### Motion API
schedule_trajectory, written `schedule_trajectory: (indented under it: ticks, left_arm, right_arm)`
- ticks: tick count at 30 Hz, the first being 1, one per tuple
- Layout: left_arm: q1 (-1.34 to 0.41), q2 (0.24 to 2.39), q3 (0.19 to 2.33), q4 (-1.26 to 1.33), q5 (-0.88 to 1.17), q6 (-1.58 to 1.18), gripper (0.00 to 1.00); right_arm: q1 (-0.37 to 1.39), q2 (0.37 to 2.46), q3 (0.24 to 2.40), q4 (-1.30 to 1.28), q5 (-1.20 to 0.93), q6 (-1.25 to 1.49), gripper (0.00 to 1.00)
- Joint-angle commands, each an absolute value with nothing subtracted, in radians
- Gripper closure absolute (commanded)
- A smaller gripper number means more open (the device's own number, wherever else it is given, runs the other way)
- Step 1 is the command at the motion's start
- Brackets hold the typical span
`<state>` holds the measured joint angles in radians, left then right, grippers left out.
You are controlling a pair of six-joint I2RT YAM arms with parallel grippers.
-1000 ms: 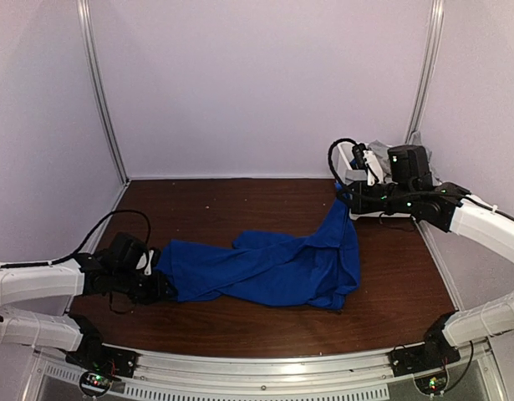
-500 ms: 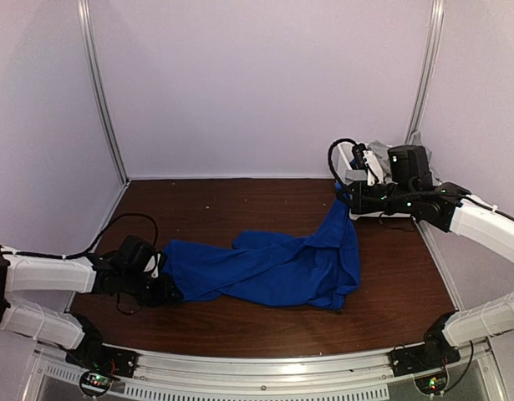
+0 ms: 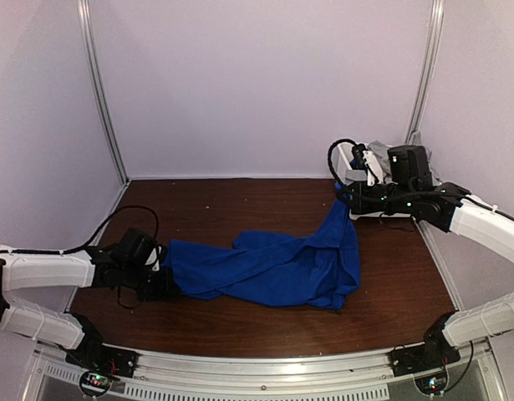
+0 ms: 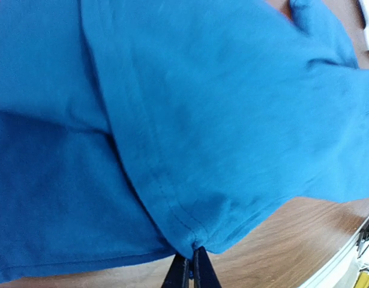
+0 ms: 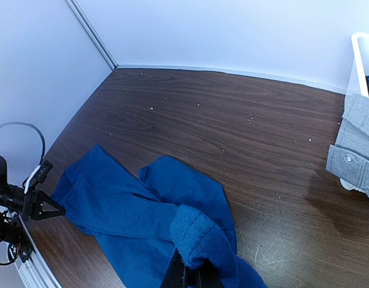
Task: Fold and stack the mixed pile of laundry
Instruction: Pick up the crumpled T-shirt from the center of the board.
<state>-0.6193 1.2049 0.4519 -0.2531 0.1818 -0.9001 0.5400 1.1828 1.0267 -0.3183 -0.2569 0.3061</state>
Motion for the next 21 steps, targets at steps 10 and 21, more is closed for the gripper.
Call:
schedule_trajectory:
  ticks: [10, 21]
  left_arm:
    - [-0.615, 1.074, 0.672, -0.494, 0.061, -0.83, 0.91]
    - [-0.615, 1.168, 0.506, -0.346, 0.154, -0.856, 0.98]
  right_arm:
    - [0.523, 1.16, 1.107, -0.356, -0.235, 0.257, 1.0]
    - [0.522, 1.16, 1.071, -0.347, -0.261, 0.267, 1.0]
